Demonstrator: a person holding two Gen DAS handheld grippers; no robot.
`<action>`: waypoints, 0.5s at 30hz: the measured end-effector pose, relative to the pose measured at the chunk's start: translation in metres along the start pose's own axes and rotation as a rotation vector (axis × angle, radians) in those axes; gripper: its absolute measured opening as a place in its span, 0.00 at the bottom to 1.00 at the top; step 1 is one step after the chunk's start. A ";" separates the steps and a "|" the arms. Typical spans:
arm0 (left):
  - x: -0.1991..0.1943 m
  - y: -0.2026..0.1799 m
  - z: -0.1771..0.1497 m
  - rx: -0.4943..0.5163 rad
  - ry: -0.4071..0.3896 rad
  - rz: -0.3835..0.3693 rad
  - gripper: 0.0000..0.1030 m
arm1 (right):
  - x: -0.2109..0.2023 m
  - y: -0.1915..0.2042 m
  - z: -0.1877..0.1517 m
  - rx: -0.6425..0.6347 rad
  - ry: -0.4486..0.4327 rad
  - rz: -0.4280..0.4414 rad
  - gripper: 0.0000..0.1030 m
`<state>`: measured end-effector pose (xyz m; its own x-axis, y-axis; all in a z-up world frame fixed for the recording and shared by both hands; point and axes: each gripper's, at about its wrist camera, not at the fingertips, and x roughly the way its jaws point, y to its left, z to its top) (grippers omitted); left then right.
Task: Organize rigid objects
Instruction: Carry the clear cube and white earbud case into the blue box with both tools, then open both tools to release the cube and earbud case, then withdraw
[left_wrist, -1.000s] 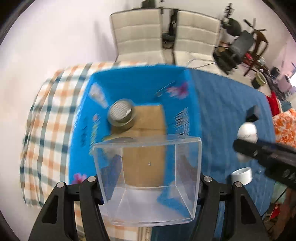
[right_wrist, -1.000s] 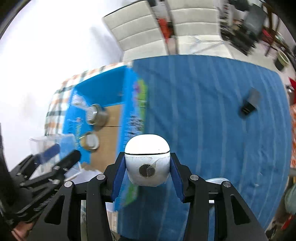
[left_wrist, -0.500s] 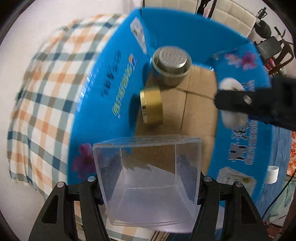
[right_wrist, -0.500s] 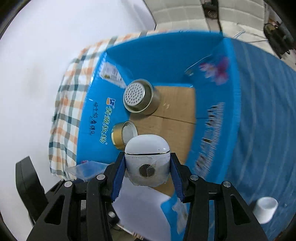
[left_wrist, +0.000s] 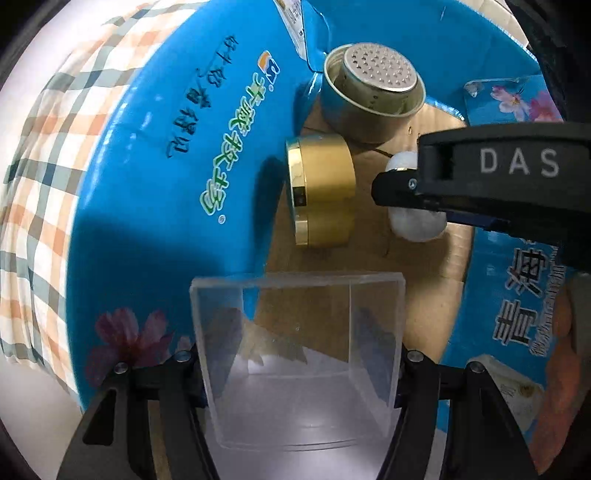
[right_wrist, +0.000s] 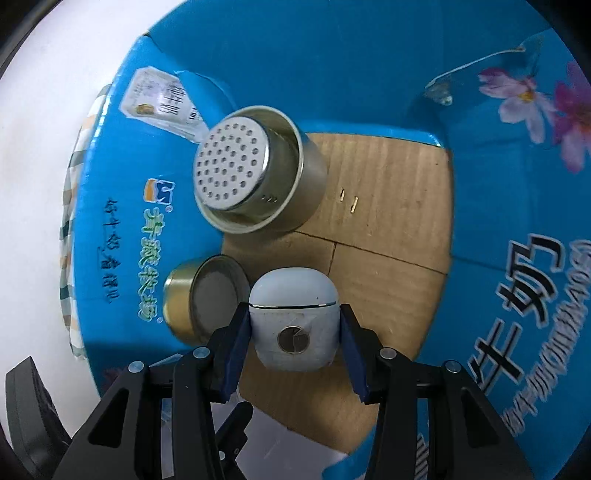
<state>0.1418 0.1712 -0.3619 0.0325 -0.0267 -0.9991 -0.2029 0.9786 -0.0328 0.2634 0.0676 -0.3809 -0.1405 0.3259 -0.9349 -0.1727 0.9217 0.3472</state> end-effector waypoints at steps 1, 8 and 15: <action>0.002 -0.002 0.001 0.006 0.005 0.001 0.61 | 0.002 0.000 0.001 -0.001 0.002 -0.004 0.48; 0.006 -0.009 0.004 0.018 0.013 0.009 0.61 | 0.026 -0.002 0.009 0.006 0.025 -0.005 0.48; 0.004 -0.008 0.004 0.001 0.016 0.006 0.61 | 0.027 -0.003 0.008 0.005 0.030 -0.018 0.50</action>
<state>0.1478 0.1639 -0.3655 0.0154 -0.0237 -0.9996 -0.2022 0.9790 -0.0263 0.2677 0.0749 -0.4078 -0.1662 0.3030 -0.9384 -0.1704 0.9285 0.3300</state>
